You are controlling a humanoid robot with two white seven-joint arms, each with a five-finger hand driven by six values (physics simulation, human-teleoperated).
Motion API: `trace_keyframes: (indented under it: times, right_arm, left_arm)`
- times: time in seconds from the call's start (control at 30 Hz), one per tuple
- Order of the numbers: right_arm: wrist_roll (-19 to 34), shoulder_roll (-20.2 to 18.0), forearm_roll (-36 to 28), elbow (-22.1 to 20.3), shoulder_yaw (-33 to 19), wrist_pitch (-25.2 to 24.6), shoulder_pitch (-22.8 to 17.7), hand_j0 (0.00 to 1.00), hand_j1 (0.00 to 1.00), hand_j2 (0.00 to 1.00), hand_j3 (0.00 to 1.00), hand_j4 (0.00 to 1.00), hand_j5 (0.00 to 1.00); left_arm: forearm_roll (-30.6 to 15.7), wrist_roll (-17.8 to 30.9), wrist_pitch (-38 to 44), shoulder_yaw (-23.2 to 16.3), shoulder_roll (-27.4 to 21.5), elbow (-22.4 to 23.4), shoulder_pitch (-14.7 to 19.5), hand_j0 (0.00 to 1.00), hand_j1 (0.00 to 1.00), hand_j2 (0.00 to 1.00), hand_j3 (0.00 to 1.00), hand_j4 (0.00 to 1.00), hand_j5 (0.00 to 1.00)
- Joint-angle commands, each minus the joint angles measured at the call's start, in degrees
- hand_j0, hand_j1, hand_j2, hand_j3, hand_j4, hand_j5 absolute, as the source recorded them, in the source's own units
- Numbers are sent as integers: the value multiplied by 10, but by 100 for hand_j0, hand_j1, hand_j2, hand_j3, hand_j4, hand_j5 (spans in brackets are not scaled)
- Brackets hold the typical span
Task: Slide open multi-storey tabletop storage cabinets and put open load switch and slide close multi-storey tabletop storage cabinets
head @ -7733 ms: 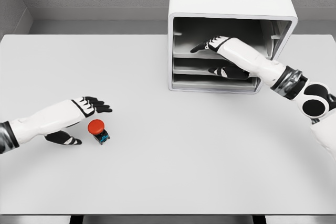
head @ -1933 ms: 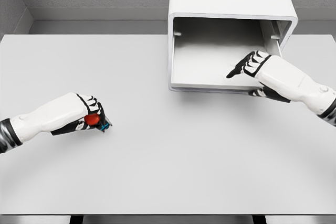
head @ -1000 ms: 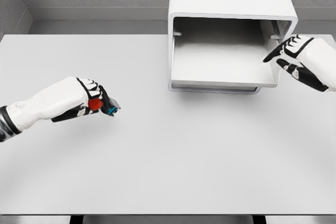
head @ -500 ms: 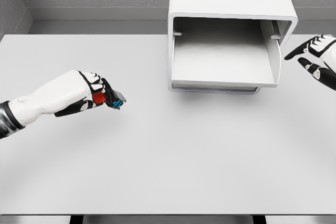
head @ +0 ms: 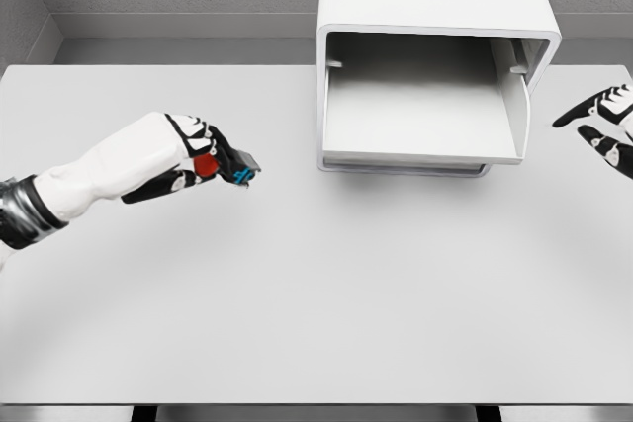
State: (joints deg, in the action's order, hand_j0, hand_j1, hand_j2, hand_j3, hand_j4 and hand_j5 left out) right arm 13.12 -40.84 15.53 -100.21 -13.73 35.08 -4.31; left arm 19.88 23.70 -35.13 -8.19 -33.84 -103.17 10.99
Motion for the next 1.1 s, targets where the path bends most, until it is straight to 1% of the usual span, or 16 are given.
trace_keyframes:
  times: [0.0,0.07,0.17,0.27,0.33,0.4,0.5,0.6,0.67,0.9,0.97,1.07]
  right_arm:
    - [0,0,-4,0,-6,-1,0,51,51,51,51,51,51]
    - [1,0,-2,0,-6,-1,-2,51,51,51,51,51,51]
    - [1,1,-1,0,-6,-1,-3,51,51,51,51,51,51]
    - [1,1,-1,-1,-6,-1,-7,52,52,52,52,52,52]
    - [1,1,-1,-2,-6,-1,-8,52,52,52,52,52,52]
    - [1,2,0,-3,-5,-1,-9,52,52,52,52,52,52]
    - [1,3,0,-3,-6,-1,-11,52,52,52,52,52,52]
    - [1,3,0,-3,-6,-1,-11,52,52,52,52,52,52]
    - [1,3,0,-3,-6,-1,-11,52,52,52,52,52,52]
    - [1,3,0,-3,-6,-1,-11,52,52,52,52,52,52]
    - [1,3,0,-2,-14,-1,-18,52,52,52,52,52,52]
    - [1,3,0,-1,-14,-1,-20,52,52,52,52,52,52]
  left_arm:
    - [-4,-1,1,-2,9,0,0,34,34,34,34,34,34]
    - [-3,-1,1,-3,21,0,4,34,34,34,34,34,34]
    - [-3,-1,1,-24,26,0,20,34,34,34,34,34,34]
    - [-3,-1,1,-25,38,0,25,34,34,34,34,34,34]
    - [-3,-1,1,-41,38,0,35,34,34,34,34,34,34]
    - [-3,-1,1,-46,47,0,42,34,34,34,34,34,34]
    - [-3,-1,1,-46,51,0,44,34,34,34,34,34,34]
    - [-3,-1,1,-49,70,-1,50,34,34,34,34,34,34]
    - [-3,-1,1,-64,75,0,63,34,34,34,34,34,34]
    - [-1,-1,1,-71,105,0,76,34,34,34,34,34,34]
    - [2,0,1,-74,113,0,83,34,34,34,34,34,34]
    - [16,2,1,-74,139,0,88,34,34,34,34,34,34]
